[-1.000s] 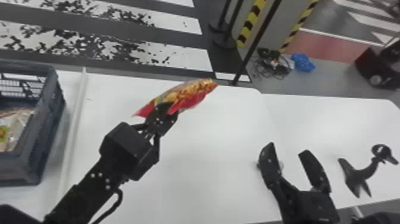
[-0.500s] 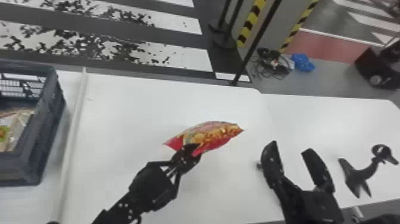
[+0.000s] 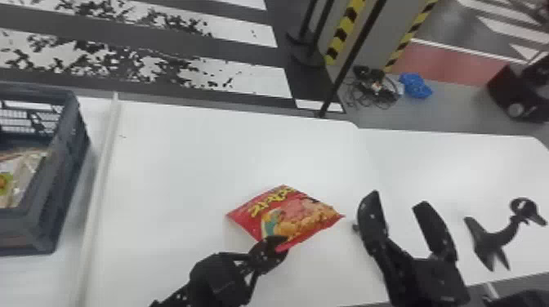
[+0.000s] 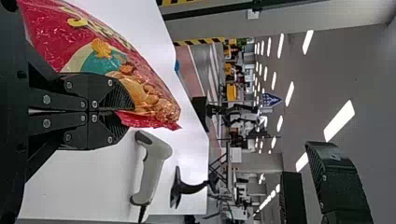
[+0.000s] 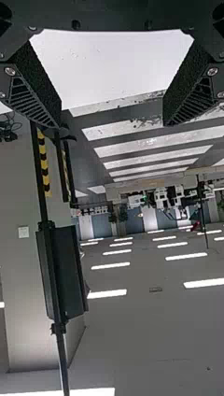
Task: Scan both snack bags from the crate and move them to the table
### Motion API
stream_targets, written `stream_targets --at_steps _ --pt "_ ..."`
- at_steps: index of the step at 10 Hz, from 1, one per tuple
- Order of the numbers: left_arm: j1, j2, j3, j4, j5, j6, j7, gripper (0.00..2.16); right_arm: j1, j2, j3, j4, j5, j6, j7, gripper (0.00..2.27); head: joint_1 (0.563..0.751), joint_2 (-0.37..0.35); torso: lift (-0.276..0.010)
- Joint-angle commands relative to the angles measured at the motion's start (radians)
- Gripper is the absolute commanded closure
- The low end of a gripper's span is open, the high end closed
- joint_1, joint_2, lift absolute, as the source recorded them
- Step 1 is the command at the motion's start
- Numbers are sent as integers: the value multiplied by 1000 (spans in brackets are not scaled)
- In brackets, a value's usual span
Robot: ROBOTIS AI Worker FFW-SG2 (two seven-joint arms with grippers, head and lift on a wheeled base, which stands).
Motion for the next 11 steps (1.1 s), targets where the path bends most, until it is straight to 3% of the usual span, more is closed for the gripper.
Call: stream_targets --at_steps 1,2,3,4,8,11 --pt "2 -18 -1 7 25 -4 -12 2128 -6 0 11 4 9 2 0 127 695 -350 -87" --pt "7 -23 -1 2 25 -1 3 1663 -6 0 9 6 10 2 0 127 695 -350 -87" --pt "8 -21 0 -12 26 51 2 63 -6 0 8 10 10 2 -6 127 695 -350 -87" --pt "10 -18 0 -26 26 91 2 -2 -8 -2 8 12 10 2 -14 127 695 -350 -87" --pt "42 -11 5 -81 26 122 14 70 -18 -5 18 21 58 2 -37 127 695 -350 -87" --pt "44 -8 23 -102 79 300 -35 70 -27 -8 20 32 59 2 -54 124 695 -350 -87"
